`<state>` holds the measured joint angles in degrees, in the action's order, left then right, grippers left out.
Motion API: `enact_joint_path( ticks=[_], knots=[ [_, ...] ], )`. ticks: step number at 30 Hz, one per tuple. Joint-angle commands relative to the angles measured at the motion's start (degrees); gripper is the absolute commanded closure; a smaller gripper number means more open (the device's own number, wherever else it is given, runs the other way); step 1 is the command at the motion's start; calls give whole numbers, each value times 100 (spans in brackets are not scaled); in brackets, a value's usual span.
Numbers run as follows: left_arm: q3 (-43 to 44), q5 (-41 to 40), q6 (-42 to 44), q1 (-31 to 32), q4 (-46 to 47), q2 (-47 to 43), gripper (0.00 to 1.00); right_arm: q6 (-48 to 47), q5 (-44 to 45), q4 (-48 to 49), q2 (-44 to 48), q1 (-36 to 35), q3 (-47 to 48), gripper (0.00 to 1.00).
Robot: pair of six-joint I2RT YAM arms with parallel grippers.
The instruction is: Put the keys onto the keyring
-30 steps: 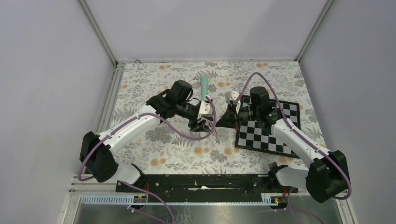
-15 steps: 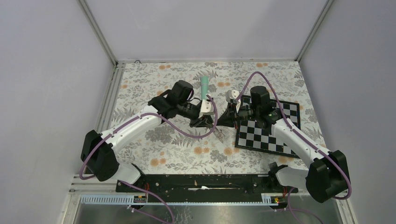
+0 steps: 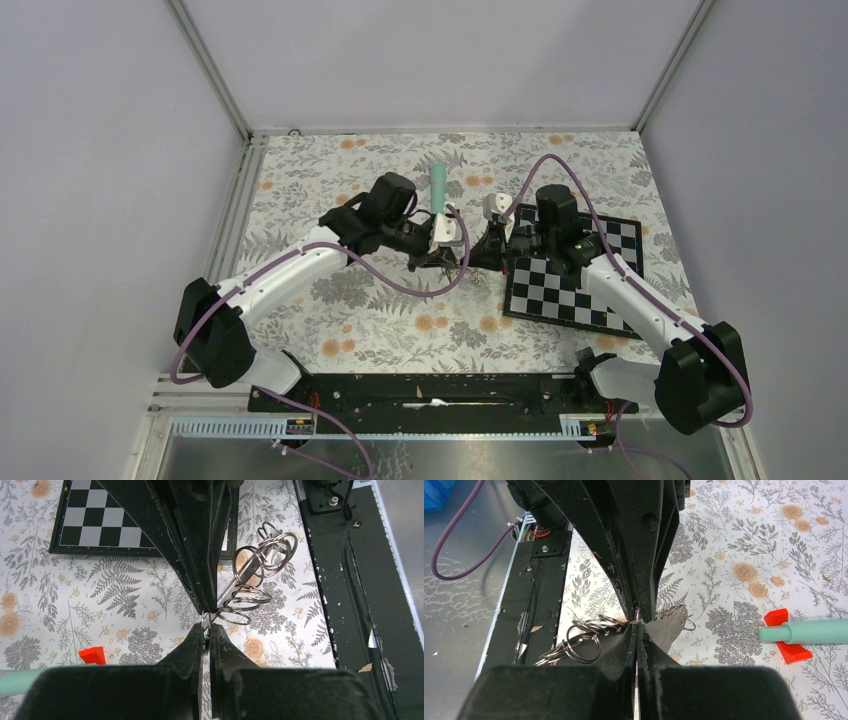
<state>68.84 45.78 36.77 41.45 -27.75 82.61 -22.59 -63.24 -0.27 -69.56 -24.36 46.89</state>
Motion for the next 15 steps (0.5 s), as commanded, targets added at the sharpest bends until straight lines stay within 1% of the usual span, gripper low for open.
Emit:
enact_joint_path(
  ticks=[1,2,3,7,10,15],
  knots=[
    [354,-506,281,82,-152,25,94,-170,19,202,47,2,-43,100],
    [429,-576,334,114,-240,68,90,-187,27,201,43,-5,-58,100],
    [505,-639,390,135,-341,102,89,-211,35,202,38,-19,-89,100],
    [634,-837,450,161,-389,163,88,-345,49,170,30,-64,-169,100],
    [654,-890,488,160,-389,168,85,-356,58,160,35,-65,-180,100],
    [640,-927,501,161,-389,170,75,-327,58,172,52,-69,-186,100]
  ],
)
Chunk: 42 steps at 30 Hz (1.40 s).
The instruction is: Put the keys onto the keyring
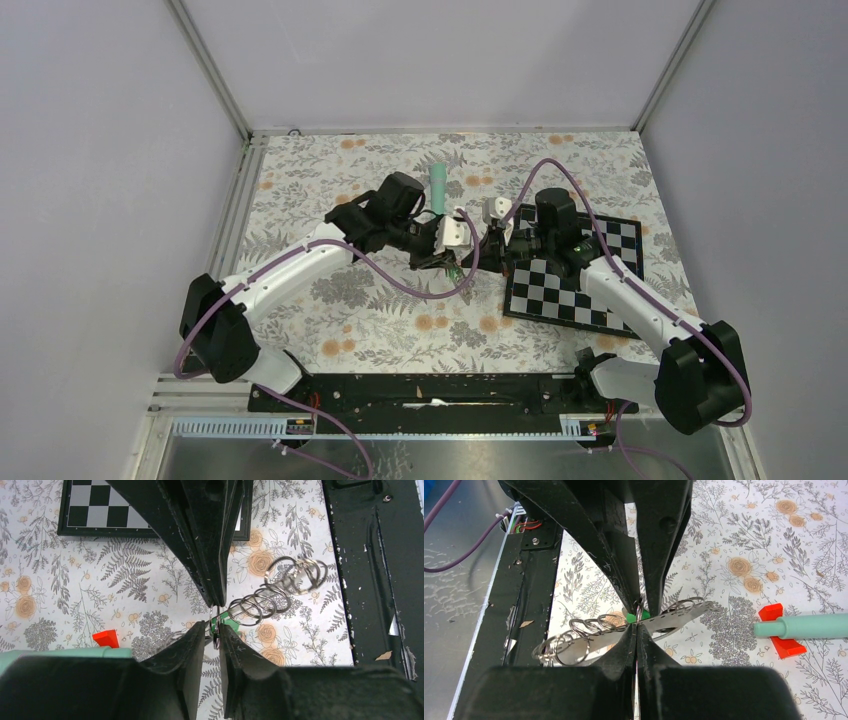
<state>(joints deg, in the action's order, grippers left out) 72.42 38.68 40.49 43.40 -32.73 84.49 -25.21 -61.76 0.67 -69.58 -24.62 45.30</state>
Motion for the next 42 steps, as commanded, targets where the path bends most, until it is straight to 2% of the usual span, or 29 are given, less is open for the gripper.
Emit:
enact_joint_path(
  ticks=[1,8,20,29,34,39,42],
  knots=[
    [269,-238,134,-34,109,-26,74,-43,-93,96,50,-43,-33,100],
    [109,-188,206,-33,152,-152,75,82,-91,200,12,-41,-49,100],
    [12,19,208,-40,241,-217,92,104,-65,297,15,-34,-107,100],
    [118,376,-38,-40,265,-56,95,63,-4,304,28,-34,-144,100],
    [90,440,-112,-38,311,-32,88,39,-26,289,31,-37,-142,100],
    [-16,303,233,-41,150,-90,68,-111,24,163,56,-34,-101,100],
    [-11,127,586,-34,-149,-90,62,-200,73,87,80,-34,-87,100]
  ],
)
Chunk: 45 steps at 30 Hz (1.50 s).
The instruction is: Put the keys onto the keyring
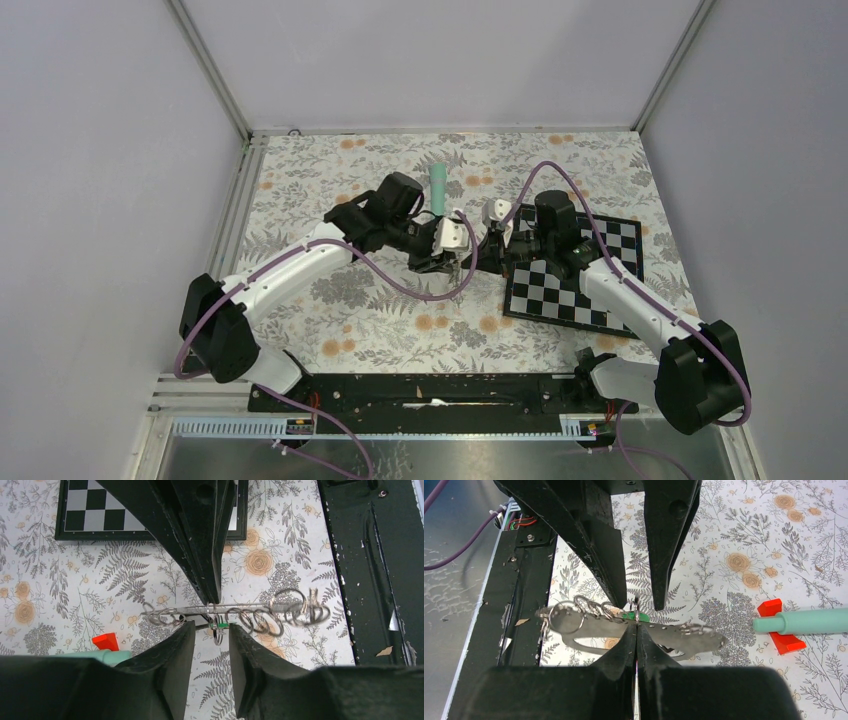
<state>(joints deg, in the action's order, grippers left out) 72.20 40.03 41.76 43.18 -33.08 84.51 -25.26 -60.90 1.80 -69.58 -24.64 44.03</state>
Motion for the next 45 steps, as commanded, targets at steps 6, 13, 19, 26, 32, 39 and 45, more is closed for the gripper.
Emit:
enact_joint_path(
  ticks=[6,13,19,26,32,39,45],
  knots=[
    [295,-100,1089,-17,-1040,-35,56,-414,-27,-145,48,-32,56,100],
    [325,-59,855,-20,-842,-122,59,-441,-96,-145,42,-32,64,100],
    [118,-93,173,-18,9,-202,63,-403,-156,-145,24,-32,70,100],
    [72,240,152,-8,188,-101,61,-336,-200,-128,15,-32,75,100],
    [-67,394,153,-5,245,-6,63,-295,-220,-110,20,-32,79,100],
    [-126,465,101,-3,296,46,76,-287,-216,-97,41,-32,68,100],
    [-171,533,31,0,328,100,79,-213,-203,-32,42,-32,54,100]
  ],
)
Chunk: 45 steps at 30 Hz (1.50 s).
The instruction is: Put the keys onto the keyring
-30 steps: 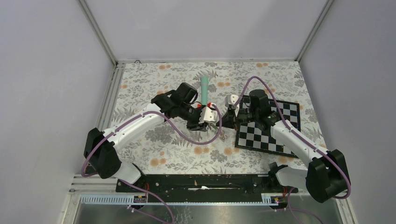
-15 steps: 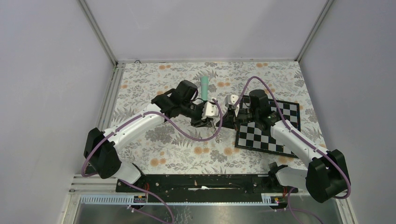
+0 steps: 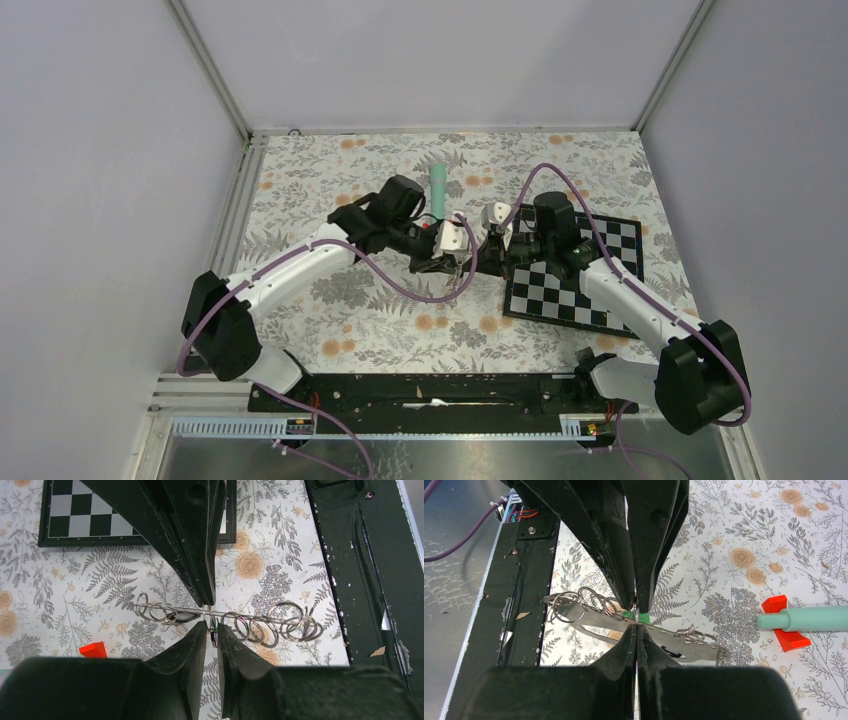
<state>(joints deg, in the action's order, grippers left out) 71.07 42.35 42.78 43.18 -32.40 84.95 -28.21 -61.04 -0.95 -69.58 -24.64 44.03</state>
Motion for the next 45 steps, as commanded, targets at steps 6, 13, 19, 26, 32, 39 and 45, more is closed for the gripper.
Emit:
enact_joint_path(
  ticks=[6,13,19,26,32,39,45],
  knots=[
    [-71,292,-115,-6,294,85,81,92,-196,266,34,-32,45,100],
    [52,317,-203,0,307,171,86,117,-206,304,25,-32,23,100],
    [37,284,-217,-2,305,153,100,105,-177,304,38,-32,12,100],
    [6,-13,-506,2,261,-97,100,150,-18,314,63,-32,63,97],
    [59,-290,-958,83,252,-269,100,556,70,397,115,-32,209,72],
    [63,-157,-1289,141,252,-313,100,706,-62,395,172,-31,314,63],
    [74,-44,-1340,145,252,-258,100,1065,-172,699,153,-32,285,64]
  ],
)
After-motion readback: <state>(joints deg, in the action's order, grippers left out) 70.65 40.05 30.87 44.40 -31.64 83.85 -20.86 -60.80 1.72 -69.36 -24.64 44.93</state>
